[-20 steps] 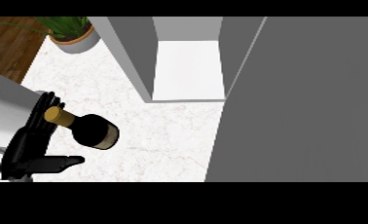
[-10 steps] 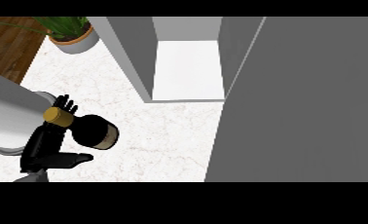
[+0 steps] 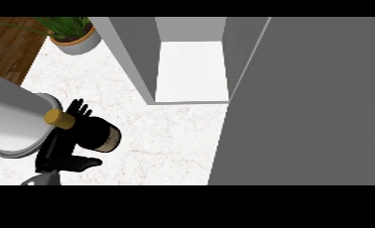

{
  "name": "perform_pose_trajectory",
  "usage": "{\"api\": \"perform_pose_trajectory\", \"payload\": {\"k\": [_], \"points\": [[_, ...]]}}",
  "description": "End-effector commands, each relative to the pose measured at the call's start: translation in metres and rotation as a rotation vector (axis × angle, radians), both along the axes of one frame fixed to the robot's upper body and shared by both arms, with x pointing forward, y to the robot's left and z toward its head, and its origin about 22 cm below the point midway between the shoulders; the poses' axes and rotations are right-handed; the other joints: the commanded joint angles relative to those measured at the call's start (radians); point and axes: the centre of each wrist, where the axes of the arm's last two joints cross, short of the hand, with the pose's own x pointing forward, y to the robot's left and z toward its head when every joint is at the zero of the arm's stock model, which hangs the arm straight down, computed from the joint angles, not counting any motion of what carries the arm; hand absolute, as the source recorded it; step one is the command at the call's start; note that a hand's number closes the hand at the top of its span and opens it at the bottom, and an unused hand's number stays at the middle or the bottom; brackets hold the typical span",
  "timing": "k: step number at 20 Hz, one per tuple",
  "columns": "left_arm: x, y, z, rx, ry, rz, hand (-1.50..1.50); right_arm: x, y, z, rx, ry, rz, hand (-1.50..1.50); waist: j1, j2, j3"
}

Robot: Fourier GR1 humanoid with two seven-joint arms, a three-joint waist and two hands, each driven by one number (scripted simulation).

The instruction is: Pick up the wine, place it into the cabinet and close the cabinet

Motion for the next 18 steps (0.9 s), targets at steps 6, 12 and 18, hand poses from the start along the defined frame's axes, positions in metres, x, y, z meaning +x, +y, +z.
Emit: {"api": "perform_pose_trajectory", "payload": {"k": [6,12,18], "points": [[0.003,-0.013,-0.016,-0.04,-0.045,-0.004,-1.5,-0.043,-0.023,0.024,0.018,-0.094,-0.012,-1.5,0.0,-0.001,0.001],[0.009,-0.003,-0.015,-0.081,-0.063,0.009,1.5,-0.036,-0.022,0.021,0.012,-0.095,-0.018,-1.5,0.005,0.001,0.001],[0.012,-0.022,-0.018,-0.021,-0.135,0.026,1.5,-0.027,-0.008,0.013,0.022,-0.088,-0.041,-1.5,0.011,0.0,0.001]]}}
